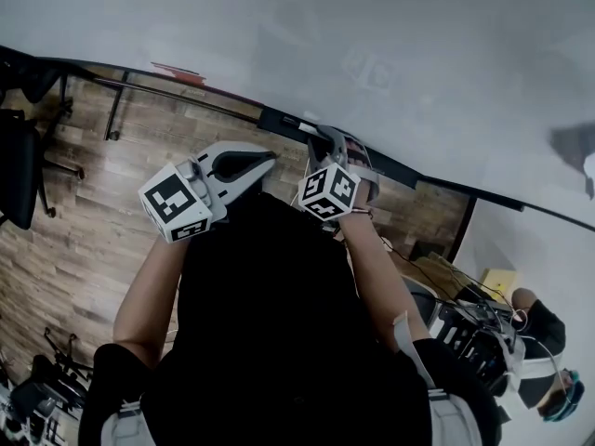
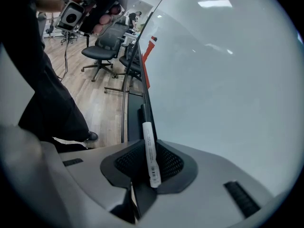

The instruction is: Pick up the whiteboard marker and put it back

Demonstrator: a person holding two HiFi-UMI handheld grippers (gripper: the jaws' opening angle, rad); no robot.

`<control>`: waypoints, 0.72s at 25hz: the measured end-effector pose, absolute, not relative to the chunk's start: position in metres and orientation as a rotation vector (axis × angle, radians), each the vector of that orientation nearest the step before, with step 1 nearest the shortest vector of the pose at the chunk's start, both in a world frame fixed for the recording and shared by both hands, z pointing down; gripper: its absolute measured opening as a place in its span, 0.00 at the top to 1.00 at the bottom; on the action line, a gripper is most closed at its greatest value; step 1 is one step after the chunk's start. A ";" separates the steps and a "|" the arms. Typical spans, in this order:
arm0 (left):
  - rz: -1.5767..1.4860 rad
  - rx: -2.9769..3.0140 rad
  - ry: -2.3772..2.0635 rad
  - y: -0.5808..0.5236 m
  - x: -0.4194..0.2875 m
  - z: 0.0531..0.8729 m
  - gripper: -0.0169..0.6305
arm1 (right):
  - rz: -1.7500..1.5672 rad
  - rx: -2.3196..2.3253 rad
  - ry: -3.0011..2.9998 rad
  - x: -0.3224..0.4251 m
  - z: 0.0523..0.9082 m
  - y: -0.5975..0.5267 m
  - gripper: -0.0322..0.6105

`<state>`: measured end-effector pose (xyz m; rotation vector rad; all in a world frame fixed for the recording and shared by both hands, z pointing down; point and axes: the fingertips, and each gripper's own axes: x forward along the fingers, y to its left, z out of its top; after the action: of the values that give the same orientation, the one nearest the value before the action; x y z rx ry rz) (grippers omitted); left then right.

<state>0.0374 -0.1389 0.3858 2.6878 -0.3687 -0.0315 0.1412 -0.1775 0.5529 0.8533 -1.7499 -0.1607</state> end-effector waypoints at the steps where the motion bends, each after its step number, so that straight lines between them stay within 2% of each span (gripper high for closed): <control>1: -0.032 2.686 -0.372 -0.140 0.037 0.386 0.96 | -0.164 0.851 -1.746 0.142 0.553 -0.179 0.82; 10: -0.037 2.683 -0.389 -0.141 0.034 0.387 0.96 | -0.179 0.847 -1.789 0.141 0.548 -0.174 0.83; 18: -0.049 2.699 -0.390 -0.116 0.022 0.375 0.96 | -0.239 0.918 -1.884 0.119 0.503 -0.137 0.84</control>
<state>0.0216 -0.1157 0.3748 2.6995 -0.3905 -0.0495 0.1189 -0.1374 0.5026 0.9177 -1.8839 -0.2393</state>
